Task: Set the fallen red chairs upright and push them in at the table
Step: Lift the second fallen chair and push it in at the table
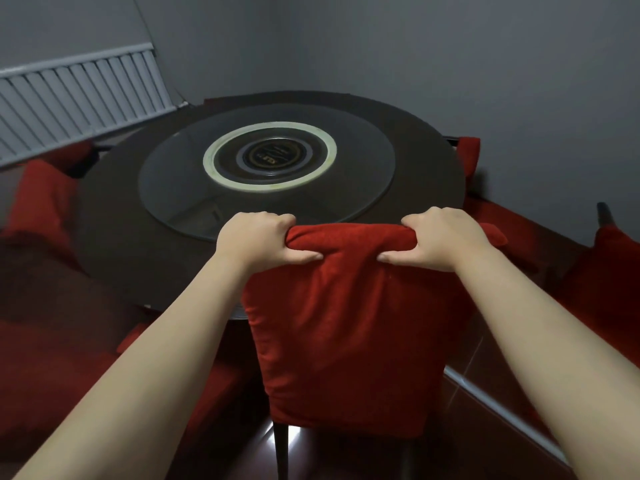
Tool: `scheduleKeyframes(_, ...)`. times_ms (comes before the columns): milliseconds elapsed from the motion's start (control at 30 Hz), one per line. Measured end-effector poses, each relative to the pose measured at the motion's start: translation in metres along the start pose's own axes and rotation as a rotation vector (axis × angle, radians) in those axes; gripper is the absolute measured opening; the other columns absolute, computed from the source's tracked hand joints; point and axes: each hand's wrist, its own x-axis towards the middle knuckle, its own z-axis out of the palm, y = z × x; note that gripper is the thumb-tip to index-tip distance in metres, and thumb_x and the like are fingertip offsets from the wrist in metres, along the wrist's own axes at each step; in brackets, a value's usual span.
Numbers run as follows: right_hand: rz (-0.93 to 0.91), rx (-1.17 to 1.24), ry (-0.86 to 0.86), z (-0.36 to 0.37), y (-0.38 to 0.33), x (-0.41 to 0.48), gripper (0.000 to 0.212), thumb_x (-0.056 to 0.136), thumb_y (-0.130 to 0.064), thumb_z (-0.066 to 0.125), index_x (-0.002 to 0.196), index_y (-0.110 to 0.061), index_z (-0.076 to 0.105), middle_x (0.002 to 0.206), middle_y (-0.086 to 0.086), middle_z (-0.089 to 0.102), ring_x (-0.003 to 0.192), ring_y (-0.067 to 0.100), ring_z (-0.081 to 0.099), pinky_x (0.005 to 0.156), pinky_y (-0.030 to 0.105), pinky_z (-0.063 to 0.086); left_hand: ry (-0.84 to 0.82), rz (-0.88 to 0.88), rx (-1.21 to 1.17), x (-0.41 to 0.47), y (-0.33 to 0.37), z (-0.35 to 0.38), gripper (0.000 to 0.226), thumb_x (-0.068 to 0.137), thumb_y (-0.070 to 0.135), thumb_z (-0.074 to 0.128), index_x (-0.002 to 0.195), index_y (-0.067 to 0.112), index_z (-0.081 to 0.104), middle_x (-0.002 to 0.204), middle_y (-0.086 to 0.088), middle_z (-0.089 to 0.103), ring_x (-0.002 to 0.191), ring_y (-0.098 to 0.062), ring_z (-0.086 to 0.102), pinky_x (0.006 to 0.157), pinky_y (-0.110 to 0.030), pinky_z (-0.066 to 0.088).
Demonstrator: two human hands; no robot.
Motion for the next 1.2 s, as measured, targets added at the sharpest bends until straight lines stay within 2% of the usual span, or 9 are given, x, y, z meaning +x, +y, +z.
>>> scheduleKeyframes(100,-0.043,0.026,-0.007,0.004,0.015,0.018,0.105,0.046,-0.105,0.007,0.086,-0.026,0.064,0.062,-0.009,0.052,0.076,0.024,0.065,0.058,0.031,0.035,-0.028,-0.046,0.004,0.011,0.003,0.001,0.079,0.056,0.099,0.021,0.065,0.023,0.04,0.055,0.009,0.042,0.064,-0.022,0.061,0.052,-0.029,0.032)
scheduleKeyframes(233,-0.117,0.052,-0.004,0.011,0.035,0.042,0.094,0.049,-0.104,0.011,0.08,-0.029,0.058,0.063,-0.008,0.053,0.078,0.024,0.066,0.06,0.031,0.034,-0.046,-0.1,0.012,0.029,0.005,0.004,0.078,0.055,0.1,0.02,0.065,0.024,0.038,0.057,0.008,0.045,0.066,-0.023,0.062,0.052,-0.03,0.033)
scheduleKeyframes(333,-0.161,0.072,-0.021,0.015,0.05,0.061,0.091,0.048,-0.104,0.012,0.074,-0.029,0.055,0.057,-0.011,0.043,0.073,0.023,0.064,0.059,0.031,0.036,-0.044,-0.145,0.035,0.039,0.011,0.009,0.079,0.054,0.1,0.019,0.065,0.024,0.039,0.059,0.007,0.051,0.066,-0.023,0.063,0.053,-0.03,0.033)
scheduleKeyframes(433,-0.206,0.072,-0.033,0.02,0.065,0.077,0.095,0.048,-0.105,0.011,0.077,-0.028,0.059,0.057,-0.012,0.043,0.069,0.023,0.062,0.058,0.032,0.039,-0.038,-0.194,0.059,0.046,0.018,0.012,0.078,0.055,0.1,0.02,0.063,0.024,0.036,0.057,0.007,0.048,0.064,-0.024,0.062,0.052,-0.03,0.032)
scheduleKeyframes(600,-0.273,0.088,-0.056,0.026,0.083,0.102,0.09,0.047,-0.105,0.009,0.069,-0.029,0.052,0.056,-0.013,0.043,0.054,0.014,0.04,0.055,0.031,0.034,-0.046,-0.273,0.083,0.057,0.029,0.016,0.075,0.055,0.1,0.02,0.061,0.025,0.031,0.053,0.01,0.039,0.061,-0.023,0.059,0.051,-0.03,0.027)
scheduleKeyframes(800,-0.291,0.1,-0.067,0.031,0.091,0.132,0.09,0.047,-0.105,0.008,0.066,-0.027,0.048,0.057,-0.012,0.044,0.055,0.014,0.039,0.057,0.031,0.033,-0.053,-0.318,0.081,0.08,0.016,0.024,0.076,0.053,0.1,0.019,0.061,0.026,0.031,0.059,0.006,0.052,0.064,-0.023,0.061,0.053,-0.03,0.03)
scheduleKeyframes(967,-0.281,0.099,-0.08,0.033,0.095,0.152,0.091,0.045,-0.105,0.007,0.066,-0.027,0.048,0.057,-0.012,0.043,0.056,0.015,0.04,0.055,0.031,0.03,-0.064,-0.323,0.103,0.096,0.005,0.029,0.077,0.053,0.1,0.018,0.062,0.025,0.034,0.057,0.007,0.047,0.065,-0.023,0.062,0.053,-0.03,0.031)
scheduleKeyframes(1100,-0.266,0.104,-0.085,0.035,0.096,0.153,0.087,0.046,-0.105,0.009,0.064,-0.028,0.045,0.055,-0.013,0.043,0.049,0.007,0.034,0.052,0.031,0.029,-0.037,-0.303,0.128,0.096,0.003,0.033,0.079,0.054,0.1,0.017,0.063,0.024,0.036,0.058,0.007,0.05,0.063,-0.021,0.061,0.051,-0.029,0.028)
scheduleKeyframes(1200,-0.249,0.111,-0.086,0.035,0.096,0.152,0.088,0.045,-0.105,0.01,0.064,-0.028,0.045,0.056,-0.014,0.044,0.052,0.008,0.036,0.054,0.032,0.03,-0.034,-0.297,0.126,0.095,0.003,0.032,0.082,0.054,0.1,0.015,0.065,0.023,0.04,0.058,0.008,0.049,0.064,-0.019,0.062,0.051,-0.029,0.028)
